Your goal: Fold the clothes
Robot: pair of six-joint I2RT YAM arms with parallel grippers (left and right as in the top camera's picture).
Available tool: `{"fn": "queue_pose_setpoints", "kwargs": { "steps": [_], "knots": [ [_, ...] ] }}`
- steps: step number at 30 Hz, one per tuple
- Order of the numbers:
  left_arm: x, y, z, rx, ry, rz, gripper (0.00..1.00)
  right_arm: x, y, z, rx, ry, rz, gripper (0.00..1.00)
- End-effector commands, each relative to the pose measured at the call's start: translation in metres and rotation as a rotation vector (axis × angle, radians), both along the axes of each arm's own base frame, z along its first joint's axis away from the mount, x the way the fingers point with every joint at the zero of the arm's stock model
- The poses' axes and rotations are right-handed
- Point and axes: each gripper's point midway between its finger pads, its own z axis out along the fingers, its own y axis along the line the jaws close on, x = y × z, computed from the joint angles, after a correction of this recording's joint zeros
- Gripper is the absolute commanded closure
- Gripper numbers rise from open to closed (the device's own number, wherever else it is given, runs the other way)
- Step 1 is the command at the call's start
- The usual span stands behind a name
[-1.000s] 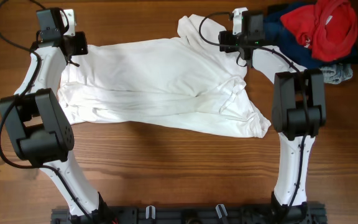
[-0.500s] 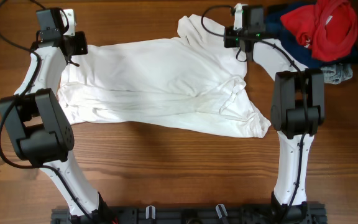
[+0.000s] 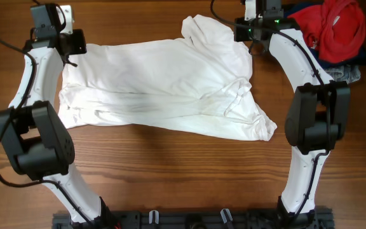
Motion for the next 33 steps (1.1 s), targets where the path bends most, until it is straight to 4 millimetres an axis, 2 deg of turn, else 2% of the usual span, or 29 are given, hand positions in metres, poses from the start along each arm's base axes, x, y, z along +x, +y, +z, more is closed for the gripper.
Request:
{"fn": "queue_pose_setpoints", "kwargs": {
  "steps": [1, 3, 4, 9, 17, 19, 21, 22, 23, 24, 26, 29, 32, 33],
  "knots": [
    [0.001, -0.001, 0.018, 0.002, -0.033, 0.002, 0.96, 0.014, 0.005, 0.005, 0.018, -0.06, 0.026, 0.58],
    [0.001, -0.003, 0.019, -0.006, -0.034, -0.004, 0.96, 0.02, 0.006, -0.008, 0.012, -0.065, 0.033, 0.48],
    [0.002, -0.004, 0.019, -0.008, -0.036, -0.007, 0.96, 0.022, 0.006, -0.018, 0.006, -0.061, 0.039, 0.48],
    [0.001, -0.004, 0.018, -0.008, -0.034, -0.007, 0.96, 0.023, 0.005, -0.066, -0.006, 0.0, 0.034, 0.48],
    [0.001, -0.004, 0.019, -0.008, -0.035, -0.006, 0.96, 0.017, 0.0, -0.112, -0.035, 0.07, 0.017, 0.49],
    [0.001, -0.004, 0.019, -0.008, -0.035, -0.007, 0.96, 0.015, -0.001, -0.12, -0.035, 0.087, 0.016, 0.52],
    [0.002, -0.003, 0.019, -0.007, -0.036, -0.006, 0.96, 0.013, -0.001, -0.121, -0.036, 0.095, 0.015, 0.67],
    [0.002, -0.003, 0.019, -0.007, -0.036, -0.006, 0.96, 0.013, -0.001, -0.121, -0.036, 0.095, 0.015, 0.76],
    [0.002, -0.003, 0.019, -0.007, -0.036, -0.007, 0.96, 0.014, -0.001, -0.119, -0.036, 0.09, 0.015, 0.92],
    [0.002, -0.003, 0.019, -0.007, -0.036, -0.006, 0.96, 0.015, -0.001, -0.117, -0.035, 0.087, 0.011, 0.96],
    [0.002, -0.003, 0.019, -0.007, -0.036, -0.006, 0.96, 0.018, -0.005, -0.106, -0.036, 0.073, -0.025, 0.96],
    [0.002, -0.003, 0.022, -0.005, -0.045, -0.006, 0.96, 0.022, -0.007, -0.069, -0.042, 0.021, -0.027, 0.96],
    [0.001, -0.003, 0.035, -0.001, -0.068, -0.006, 0.96, 0.017, -0.01, -0.017, -0.053, -0.028, -0.026, 0.96],
    [0.0, -0.003, 0.046, 0.003, -0.088, -0.006, 0.96, 0.009, -0.01, 0.013, -0.059, -0.047, -0.016, 0.96]
  ]
}}
